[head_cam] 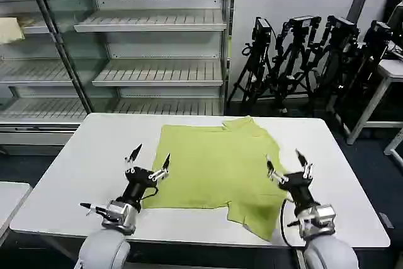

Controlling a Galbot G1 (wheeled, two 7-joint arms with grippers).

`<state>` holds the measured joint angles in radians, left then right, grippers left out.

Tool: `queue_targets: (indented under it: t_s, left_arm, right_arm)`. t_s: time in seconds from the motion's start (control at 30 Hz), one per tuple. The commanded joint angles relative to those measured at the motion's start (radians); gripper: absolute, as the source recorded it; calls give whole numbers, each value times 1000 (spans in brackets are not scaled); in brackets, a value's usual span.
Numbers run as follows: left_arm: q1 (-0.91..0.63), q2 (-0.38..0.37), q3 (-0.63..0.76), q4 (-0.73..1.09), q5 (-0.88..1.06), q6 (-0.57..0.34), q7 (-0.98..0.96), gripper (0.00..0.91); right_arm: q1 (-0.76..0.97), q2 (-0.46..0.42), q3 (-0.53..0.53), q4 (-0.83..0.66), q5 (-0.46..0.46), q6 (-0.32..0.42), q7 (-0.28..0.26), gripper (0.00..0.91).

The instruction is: Fold and organize the clothes.

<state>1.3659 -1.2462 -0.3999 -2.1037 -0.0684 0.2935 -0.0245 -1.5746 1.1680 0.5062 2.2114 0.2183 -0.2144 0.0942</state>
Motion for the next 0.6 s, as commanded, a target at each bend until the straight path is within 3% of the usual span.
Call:
queue_targets:
  t_s: [0.03,0.27,0.6]
  left_arm:
    - [143,22,-7,-81,-54,241,-40,907]
    - [185,6,-32,-97,-104,285,-53,907]
    - [158,18,-77,-41,-181,285,-46,907]
  right_arm:
    - [-151,-35,-22,69,11,-20,0,907]
    - [-288,-19,18,160,13,-115,58,907]
    - [-310,6,-40,110,-28,-105,71,907]
